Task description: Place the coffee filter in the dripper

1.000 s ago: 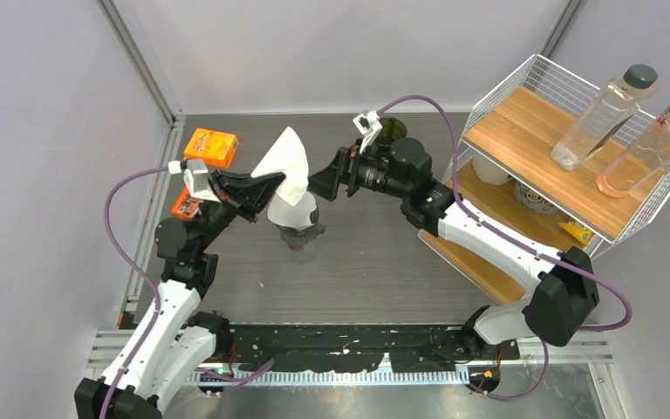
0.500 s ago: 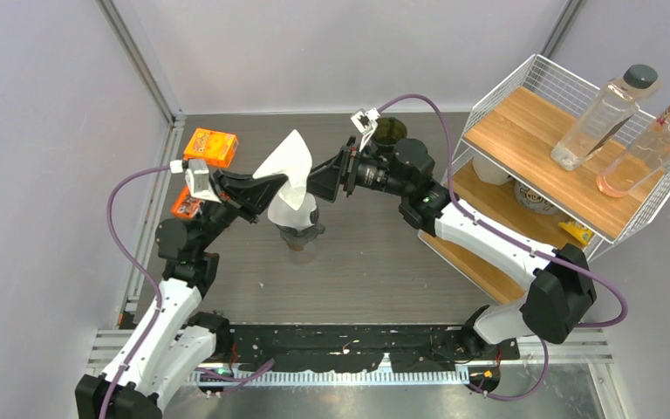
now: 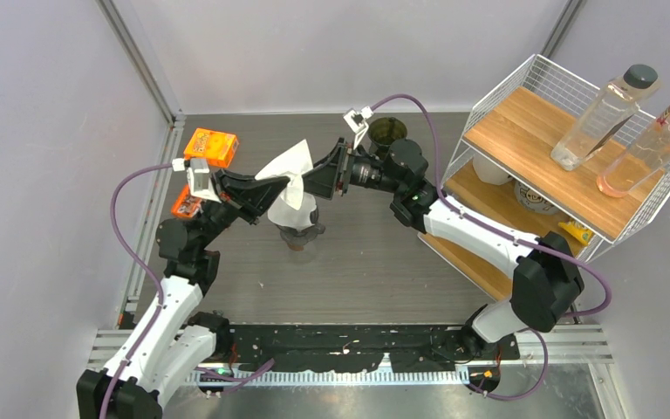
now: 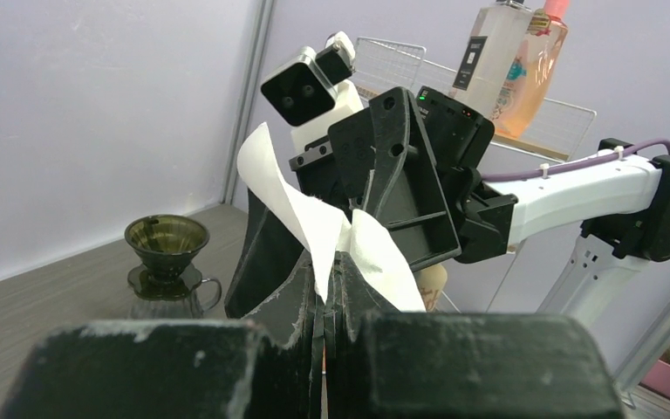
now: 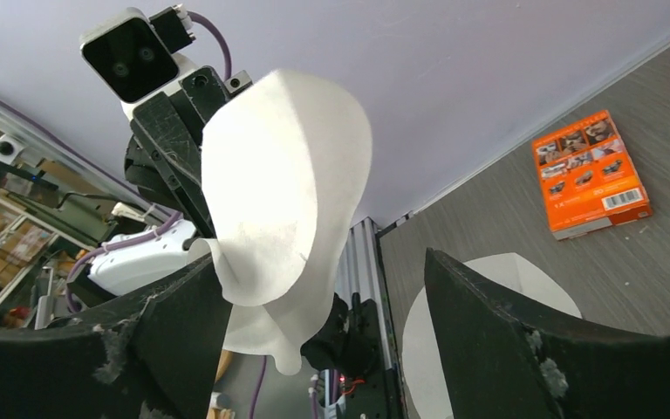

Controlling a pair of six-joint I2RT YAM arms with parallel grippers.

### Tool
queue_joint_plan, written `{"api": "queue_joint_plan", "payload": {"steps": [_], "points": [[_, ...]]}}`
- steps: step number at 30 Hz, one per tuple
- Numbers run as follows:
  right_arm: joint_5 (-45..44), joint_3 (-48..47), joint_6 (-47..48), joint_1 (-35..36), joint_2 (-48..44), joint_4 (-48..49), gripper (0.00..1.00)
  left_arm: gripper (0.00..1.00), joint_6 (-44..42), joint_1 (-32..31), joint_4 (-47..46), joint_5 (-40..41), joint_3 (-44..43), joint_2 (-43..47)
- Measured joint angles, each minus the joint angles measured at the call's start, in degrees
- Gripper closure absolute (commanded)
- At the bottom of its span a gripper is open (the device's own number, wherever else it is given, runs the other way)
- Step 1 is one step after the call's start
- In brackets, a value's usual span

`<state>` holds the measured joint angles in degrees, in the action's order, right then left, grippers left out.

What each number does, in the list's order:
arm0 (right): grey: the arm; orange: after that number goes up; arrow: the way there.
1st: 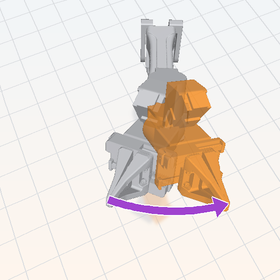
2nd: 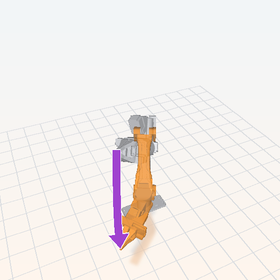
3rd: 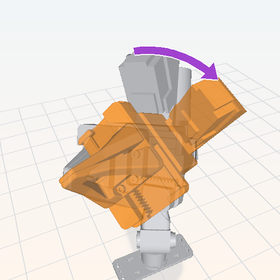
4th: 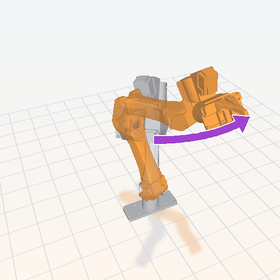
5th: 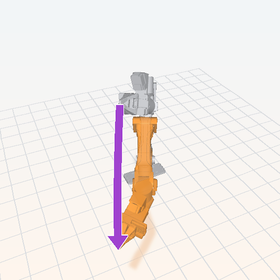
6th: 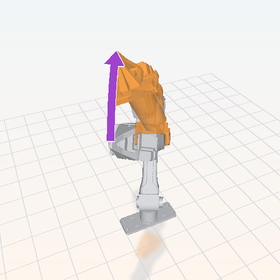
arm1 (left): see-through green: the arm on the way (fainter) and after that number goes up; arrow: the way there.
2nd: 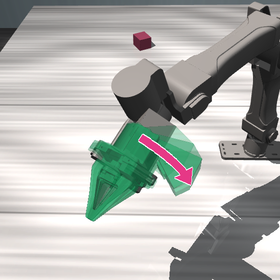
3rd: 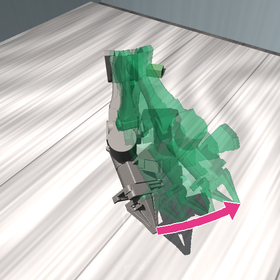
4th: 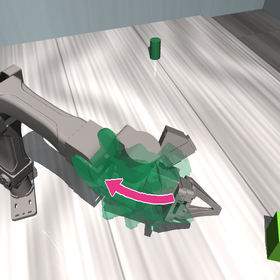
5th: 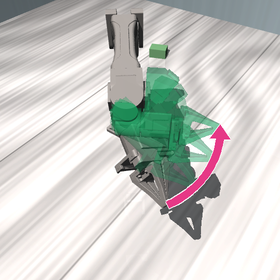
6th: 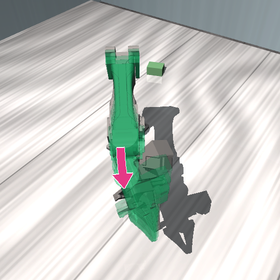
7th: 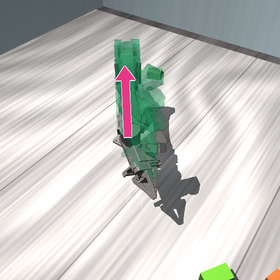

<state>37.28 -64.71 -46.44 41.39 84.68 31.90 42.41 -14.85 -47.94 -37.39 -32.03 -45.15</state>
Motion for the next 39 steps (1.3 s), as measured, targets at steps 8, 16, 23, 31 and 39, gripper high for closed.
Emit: {"api": "queue_joint_plan", "payload": {"steps": [8,16,23,31,39], "points": [[2.25,0.00,-2.95,0.00,0.72,4.55,0.31,1.00,1.07,0.00,-1.18,-0.22,0.02,-0.17],[1.55,0.33,-3.50,0.00,0.35,6.05,0.35,1.00,2.14,0.00,-1.60,-0.22,0.04,-0.26],[-3.74,3.93,-3.93,0.00,-3.02,7.08,0.38,1.00,2.45,-0.02,-2.08,-0.22,0.39,-0.26],[-7.21,4.50,-6.34,0.00,-3.85,8.87,0.43,1.00,3.69,0.00,-3.72,-0.31,0.48,-0.46],[-7.13,4.50,-8.22,0.00,-3.26,10.82,0.52,1.00,5.31,0.00,-6.05,-0.76,0.48,-1.09]]}}
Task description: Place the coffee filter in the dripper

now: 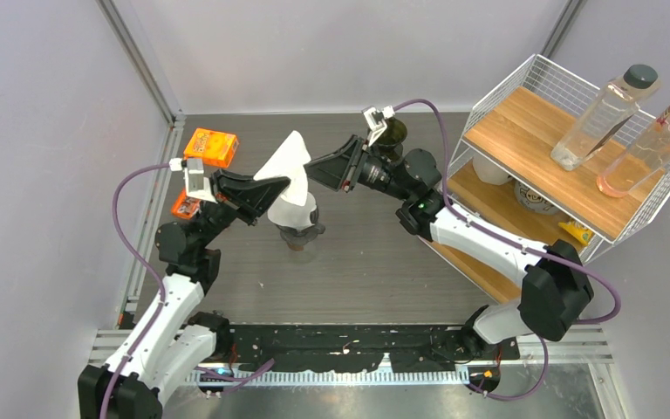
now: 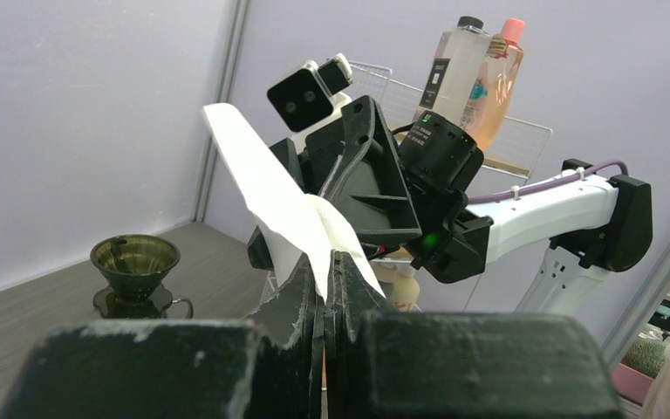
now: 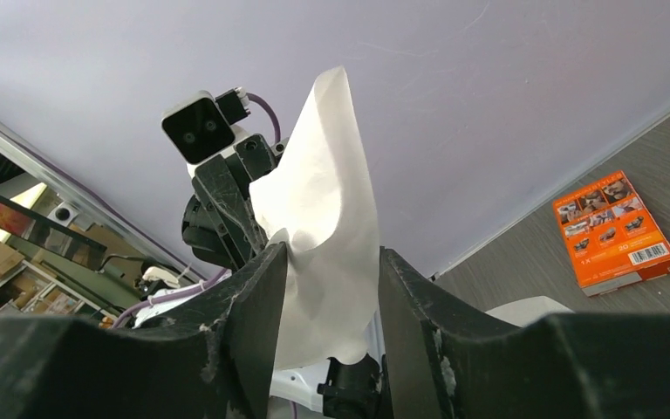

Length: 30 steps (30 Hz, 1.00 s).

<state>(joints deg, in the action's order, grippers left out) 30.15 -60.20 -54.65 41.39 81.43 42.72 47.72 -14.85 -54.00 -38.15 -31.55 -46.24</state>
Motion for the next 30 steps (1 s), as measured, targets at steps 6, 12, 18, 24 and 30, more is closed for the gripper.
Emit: {"api": "queue_joint_plan", "payload": {"steps": [6,12,18,24,30], "points": [[0.46,0.00,-0.90,0.00,0.72,1.44,0.58,1.00,1.75,-0.02,-2.10,-0.22,0.00,-1.01],[2.75,0.00,-1.46,0.00,0.92,5.18,0.56,1.00,3.80,-0.02,-4.74,-0.57,0.00,-1.99],[3.26,0.02,0.00,0.00,0.94,4.94,0.54,1.00,5.07,0.00,-6.08,-1.05,0.00,-1.75],[2.10,0.44,3.82,0.00,0.79,-0.35,0.52,1.00,6.32,-0.02,-6.27,-1.55,0.00,0.07],[3.39,0.79,4.09,0.00,0.79,-1.11,0.51,1.00,6.36,-0.02,-7.06,-1.57,0.00,1.31]]}}
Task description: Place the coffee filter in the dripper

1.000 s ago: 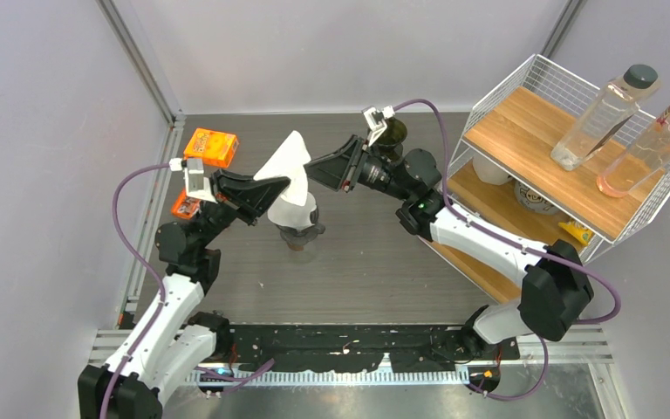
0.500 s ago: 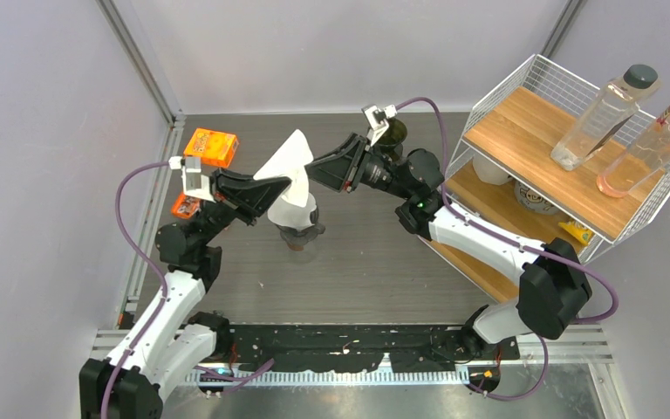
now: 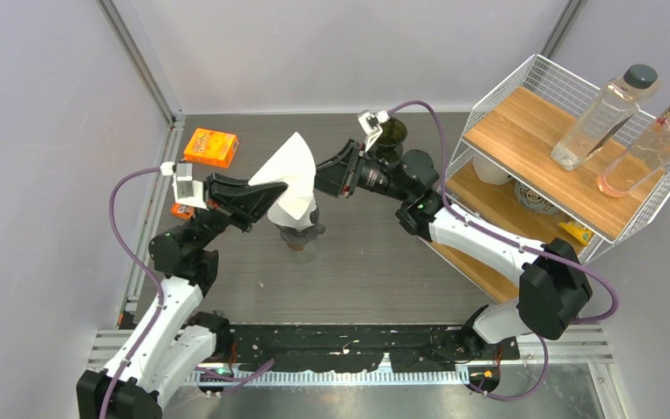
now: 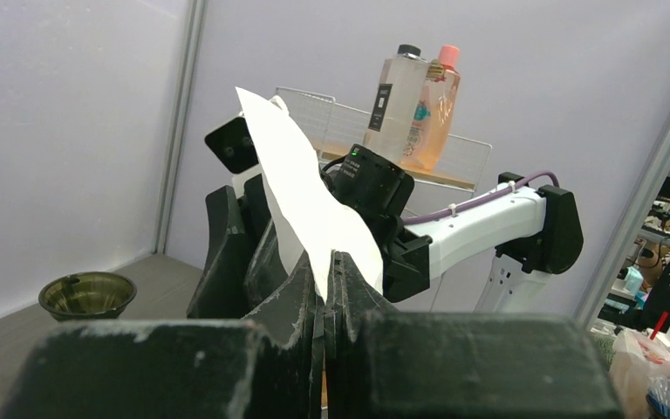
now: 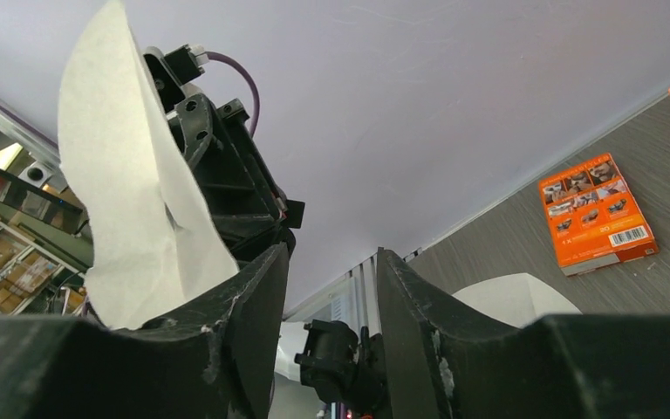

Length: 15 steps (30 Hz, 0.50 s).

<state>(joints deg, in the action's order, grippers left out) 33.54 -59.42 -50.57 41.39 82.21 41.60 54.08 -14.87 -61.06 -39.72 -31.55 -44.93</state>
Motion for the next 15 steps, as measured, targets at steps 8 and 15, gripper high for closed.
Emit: {"api": "queue_joint_plan", "payload": {"steps": [8,15], "points": [[2.84,0.24,-0.55,0.02,-0.11,2.73,0.47,1.00,0.15,0.00,0.02,0.00,0.00,-1.38],[3.63,0.57,-0.55,0.02,-1.79,3.41,0.44,1.00,0.09,0.00,0.02,-0.24,0.00,-2.01]]}}
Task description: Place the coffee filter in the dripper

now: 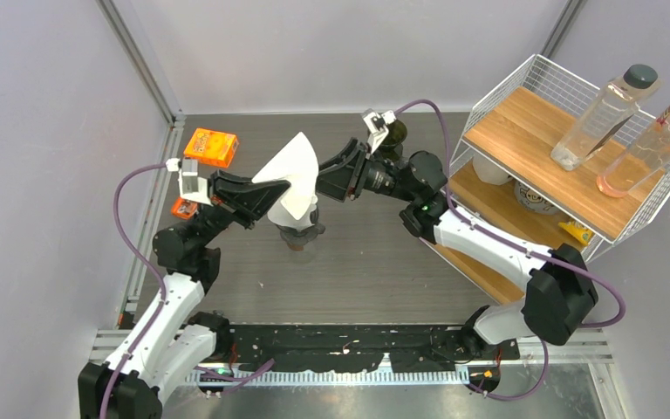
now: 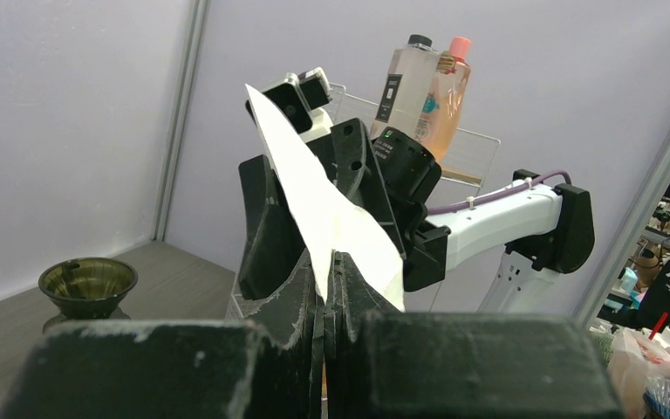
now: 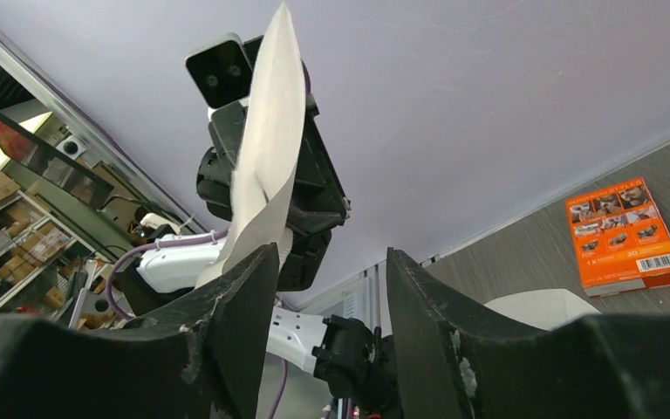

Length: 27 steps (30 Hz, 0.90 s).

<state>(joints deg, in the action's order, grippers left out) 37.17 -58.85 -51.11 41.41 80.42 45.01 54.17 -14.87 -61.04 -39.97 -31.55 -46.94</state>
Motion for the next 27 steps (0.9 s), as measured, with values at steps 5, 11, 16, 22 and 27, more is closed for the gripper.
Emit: {"api": "queue_joint_plan", "payload": {"steps": [5,11,16,22,27], "points": [[-0.09,1.49,0.26,0.00,-2.23,0.28,0.43,1.00,-0.13,0.00,0.00,-0.17,0.00,-0.15],[-3.61,3.61,4.52,0.00,-6.23,-5.73,0.41,1.00,-0.33,0.00,0.09,-0.20,0.02,0.31],[-7.15,4.52,8.26,0.11,-10.23,-10.84,0.40,1.00,-0.50,0.00,0.09,-0.20,0.24,1.33],[-7.58,4.57,10.08,0.11,-12.24,-12.98,0.40,1.00,-0.55,0.00,0.20,-0.22,0.31,1.38],[-8.61,4.57,10.82,0.11,-12.33,-15.17,0.40,1.00,-0.55,0.00,0.22,-0.37,0.31,1.38]]}}
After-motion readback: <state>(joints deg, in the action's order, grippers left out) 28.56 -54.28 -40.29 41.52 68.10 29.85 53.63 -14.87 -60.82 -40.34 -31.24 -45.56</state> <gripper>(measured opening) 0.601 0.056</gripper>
